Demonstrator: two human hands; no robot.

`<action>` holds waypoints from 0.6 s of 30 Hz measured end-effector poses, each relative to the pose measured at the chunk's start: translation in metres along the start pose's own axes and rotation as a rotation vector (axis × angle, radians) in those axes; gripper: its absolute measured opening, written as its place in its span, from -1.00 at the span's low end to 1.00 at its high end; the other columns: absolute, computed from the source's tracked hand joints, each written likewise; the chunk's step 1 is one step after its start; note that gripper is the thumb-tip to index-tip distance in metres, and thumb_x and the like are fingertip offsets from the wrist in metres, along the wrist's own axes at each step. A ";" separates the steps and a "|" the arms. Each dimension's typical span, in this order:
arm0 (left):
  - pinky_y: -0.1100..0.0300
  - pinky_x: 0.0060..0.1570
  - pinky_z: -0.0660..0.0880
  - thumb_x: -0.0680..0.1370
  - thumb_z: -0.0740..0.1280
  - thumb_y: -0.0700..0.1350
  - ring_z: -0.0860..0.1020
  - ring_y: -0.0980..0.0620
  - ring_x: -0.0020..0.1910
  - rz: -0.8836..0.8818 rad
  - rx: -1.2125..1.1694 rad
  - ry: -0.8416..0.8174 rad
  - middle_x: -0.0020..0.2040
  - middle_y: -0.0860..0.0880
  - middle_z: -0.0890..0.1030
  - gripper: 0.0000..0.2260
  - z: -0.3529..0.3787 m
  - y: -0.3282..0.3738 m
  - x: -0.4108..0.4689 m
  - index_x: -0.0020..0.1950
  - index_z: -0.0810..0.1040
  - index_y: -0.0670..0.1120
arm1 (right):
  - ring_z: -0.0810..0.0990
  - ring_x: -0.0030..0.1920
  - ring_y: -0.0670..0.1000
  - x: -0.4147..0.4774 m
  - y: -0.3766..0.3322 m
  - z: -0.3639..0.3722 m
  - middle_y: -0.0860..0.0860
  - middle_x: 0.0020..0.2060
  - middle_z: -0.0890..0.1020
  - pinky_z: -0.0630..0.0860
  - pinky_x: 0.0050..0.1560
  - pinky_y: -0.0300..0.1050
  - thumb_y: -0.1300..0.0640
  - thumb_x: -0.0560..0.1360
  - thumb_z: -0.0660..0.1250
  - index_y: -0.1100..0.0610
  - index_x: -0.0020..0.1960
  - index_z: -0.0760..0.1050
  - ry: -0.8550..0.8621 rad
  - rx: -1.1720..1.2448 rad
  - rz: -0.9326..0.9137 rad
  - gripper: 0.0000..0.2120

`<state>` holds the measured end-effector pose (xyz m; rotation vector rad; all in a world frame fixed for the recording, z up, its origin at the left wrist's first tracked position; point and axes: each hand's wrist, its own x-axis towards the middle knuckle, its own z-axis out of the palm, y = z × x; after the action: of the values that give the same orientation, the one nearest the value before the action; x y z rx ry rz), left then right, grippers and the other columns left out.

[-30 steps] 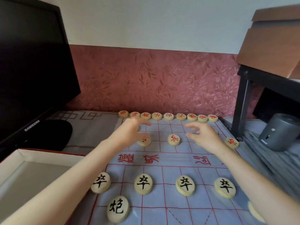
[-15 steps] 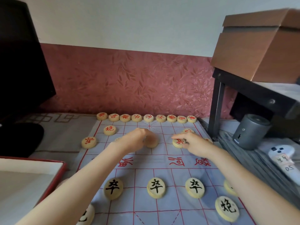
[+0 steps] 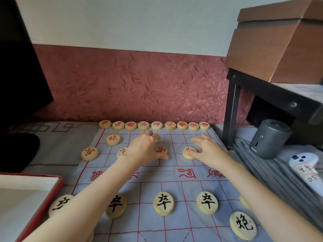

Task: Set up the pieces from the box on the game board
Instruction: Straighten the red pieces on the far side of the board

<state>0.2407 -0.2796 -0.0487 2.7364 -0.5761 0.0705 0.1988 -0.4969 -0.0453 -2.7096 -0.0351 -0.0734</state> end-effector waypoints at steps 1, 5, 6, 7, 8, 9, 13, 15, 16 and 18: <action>0.07 0.24 0.39 0.32 0.44 0.20 0.38 -0.03 0.30 0.019 -0.014 -0.004 0.31 -0.03 0.38 -0.30 -0.003 -0.002 0.000 0.38 0.34 -0.02 | 0.30 0.40 0.02 0.000 0.003 -0.002 -0.01 0.36 0.35 0.27 0.39 -0.02 -0.06 0.47 0.36 0.06 0.37 0.37 -0.035 0.053 -0.028 -0.49; 0.17 0.30 0.31 0.38 0.46 -0.01 0.34 0.01 0.36 0.155 -0.097 -0.154 0.40 0.03 0.36 -0.36 -0.009 -0.006 0.002 0.41 0.31 0.03 | 0.26 0.41 -0.09 0.001 0.008 -0.001 -0.11 0.39 0.36 0.24 0.42 -0.08 0.25 0.48 0.36 0.00 0.39 0.37 -0.162 0.189 -0.124 -0.49; 0.21 0.31 0.30 0.39 0.45 -0.06 0.34 0.04 0.37 0.165 -0.108 -0.183 0.40 0.05 0.37 -0.38 -0.009 -0.006 0.002 0.41 0.32 0.05 | 0.29 0.39 -0.11 0.002 0.008 0.001 -0.11 0.38 0.38 0.26 0.40 -0.13 0.29 0.48 0.34 0.00 0.38 0.38 -0.172 0.205 -0.120 -0.49; 0.24 0.30 0.29 0.40 0.43 -0.11 0.35 0.06 0.36 0.157 -0.119 -0.204 0.39 0.08 0.39 -0.40 -0.009 -0.006 0.001 0.41 0.31 0.06 | 0.33 0.38 -0.10 0.002 0.009 0.004 -0.10 0.36 0.41 0.30 0.37 -0.16 0.32 0.48 0.32 -0.01 0.38 0.39 -0.169 0.213 -0.115 -0.49; 0.25 0.28 0.30 0.42 0.41 -0.16 0.37 0.08 0.34 0.145 -0.125 -0.217 0.38 0.09 0.40 -0.41 -0.009 -0.006 0.001 0.41 0.31 0.06 | 0.36 0.36 -0.09 0.003 0.010 0.006 -0.09 0.34 0.43 0.33 0.35 -0.15 0.32 0.48 0.31 -0.03 0.36 0.39 -0.164 0.207 -0.111 -0.49; 0.25 0.26 0.33 0.44 0.39 -0.19 0.40 0.08 0.32 0.138 -0.127 -0.222 0.37 0.09 0.42 -0.43 -0.009 -0.006 0.001 0.41 0.31 0.05 | 0.38 0.35 -0.08 0.004 0.012 0.009 -0.07 0.32 0.44 0.35 0.35 -0.12 0.32 0.48 0.32 -0.04 0.35 0.41 -0.157 0.201 -0.113 -0.50; 0.26 0.08 0.44 0.45 0.39 -0.14 0.52 0.05 0.14 0.131 -0.130 -0.153 0.27 0.02 0.51 -0.51 -0.007 -0.006 0.001 0.37 0.38 0.02 | 0.42 0.28 -0.04 0.005 0.011 0.011 -0.02 0.23 0.46 0.36 0.32 -0.10 0.25 0.42 0.42 0.04 0.31 0.44 -0.075 0.191 -0.079 -0.52; 0.27 0.05 0.43 0.42 0.43 -0.08 0.52 0.04 0.12 0.122 -0.116 -0.116 0.25 -0.01 0.52 -0.51 -0.003 -0.008 0.002 0.34 0.41 0.01 | 0.41 0.24 -0.03 0.004 0.010 0.011 -0.02 0.14 0.44 0.36 0.27 -0.12 0.16 0.39 0.47 0.08 0.27 0.47 -0.018 0.164 -0.067 -0.53; 0.25 0.06 0.42 0.41 0.44 -0.05 0.51 0.02 0.12 0.112 -0.110 -0.108 0.24 -0.03 0.50 -0.49 -0.001 -0.008 0.002 0.34 0.42 0.00 | 0.41 0.20 -0.03 0.003 0.009 0.011 -0.04 0.10 0.44 0.37 0.21 -0.14 0.12 0.38 0.48 0.09 0.24 0.49 0.007 0.150 -0.066 -0.54; 0.20 0.09 0.44 0.40 0.45 -0.02 0.49 -0.02 0.13 0.078 -0.113 -0.098 0.23 -0.05 0.46 -0.48 0.002 -0.008 0.001 0.33 0.42 -0.02 | 0.43 0.09 -0.06 0.002 0.008 0.012 -0.06 0.04 0.45 0.35 0.08 -0.20 0.08 0.37 0.49 0.09 0.20 0.50 0.054 0.131 -0.058 -0.57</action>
<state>0.2442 -0.2739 -0.0528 2.6185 -0.6920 -0.0752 0.2021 -0.4994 -0.0599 -2.5743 -0.0993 -0.1564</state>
